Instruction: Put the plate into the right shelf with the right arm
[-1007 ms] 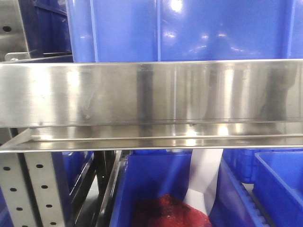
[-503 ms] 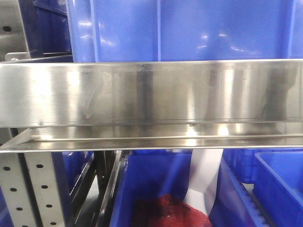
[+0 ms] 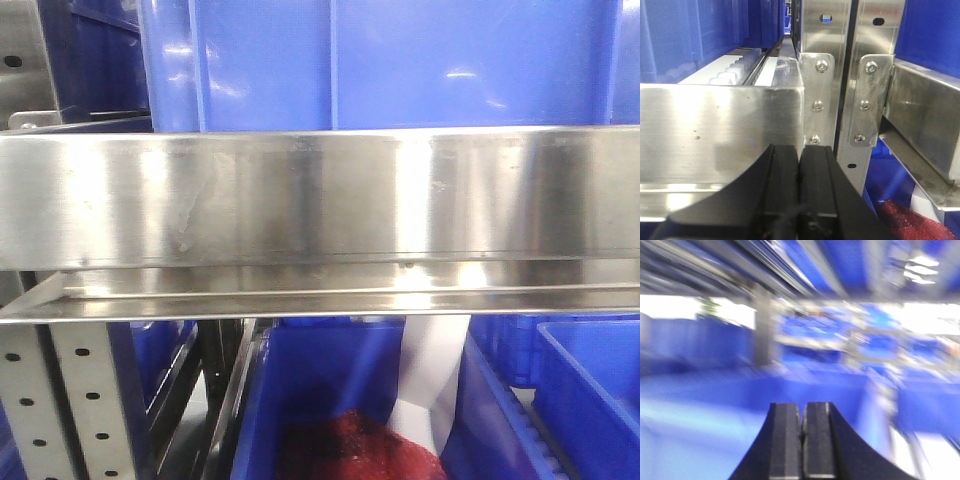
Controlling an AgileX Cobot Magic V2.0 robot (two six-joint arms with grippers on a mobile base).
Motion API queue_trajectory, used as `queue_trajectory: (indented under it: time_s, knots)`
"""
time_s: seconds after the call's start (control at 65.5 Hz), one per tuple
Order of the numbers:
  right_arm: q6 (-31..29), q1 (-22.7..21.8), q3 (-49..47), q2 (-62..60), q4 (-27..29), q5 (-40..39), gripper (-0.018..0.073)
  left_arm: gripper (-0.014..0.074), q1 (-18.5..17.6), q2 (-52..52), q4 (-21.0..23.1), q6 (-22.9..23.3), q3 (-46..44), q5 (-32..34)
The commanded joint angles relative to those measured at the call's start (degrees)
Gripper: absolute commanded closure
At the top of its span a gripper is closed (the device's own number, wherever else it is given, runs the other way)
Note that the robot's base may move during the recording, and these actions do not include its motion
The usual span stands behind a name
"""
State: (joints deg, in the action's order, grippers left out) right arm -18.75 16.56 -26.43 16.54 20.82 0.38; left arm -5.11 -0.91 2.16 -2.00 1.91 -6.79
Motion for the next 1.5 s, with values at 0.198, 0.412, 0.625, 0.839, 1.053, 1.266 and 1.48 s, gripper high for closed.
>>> queue_trajectory:
  time_s: [0.198, 0.412, 0.625, 0.839, 1.053, 1.266, 1.48]
  knots:
    - [13.8, -8.2, 9.6, -7.7, -13.1, 0.8, 0.0503, 0.0643, -0.3, -0.4, 0.2, 0.2, 0.5, 4.9]
    - [15.4, -10.3, 16.7, -12.2, -13.5, 2.1, 0.0503, 0.0643, -0.3, -0.4, 0.2, 0.2, 0.5, 4.9]
    - [15.4, -10.6, 24.1, -15.9, -13.4, -1.9, 0.0503, 0.0643, -0.3, -0.4, 0.2, 0.2, 0.5, 4.9]
    - [15.4, -15.0, 25.0, -15.9, -13.3, -1.8, 0.0503, 0.0643, -0.3, -0.4, 0.2, 0.2, 0.5, 4.9]
    - [15.4, -17.7, 25.6, -17.6, -13.8, -2.1, 0.0503, 0.0643, -0.3, -0.4, 0.2, 0.2, 0.5, 4.9]
    - [15.5, -17.7, 27.4, -17.9, -13.8, -2.5, 0.0503, 0.0643, -0.3, -0.4, 0.2, 0.2, 0.5, 4.9]
    - [19.2, -17.6, 27.7, -17.9, -14.6, -4.6, 0.0503, 0.0643, -0.3, -0.4, 0.2, 0.2, 0.5, 4.9]
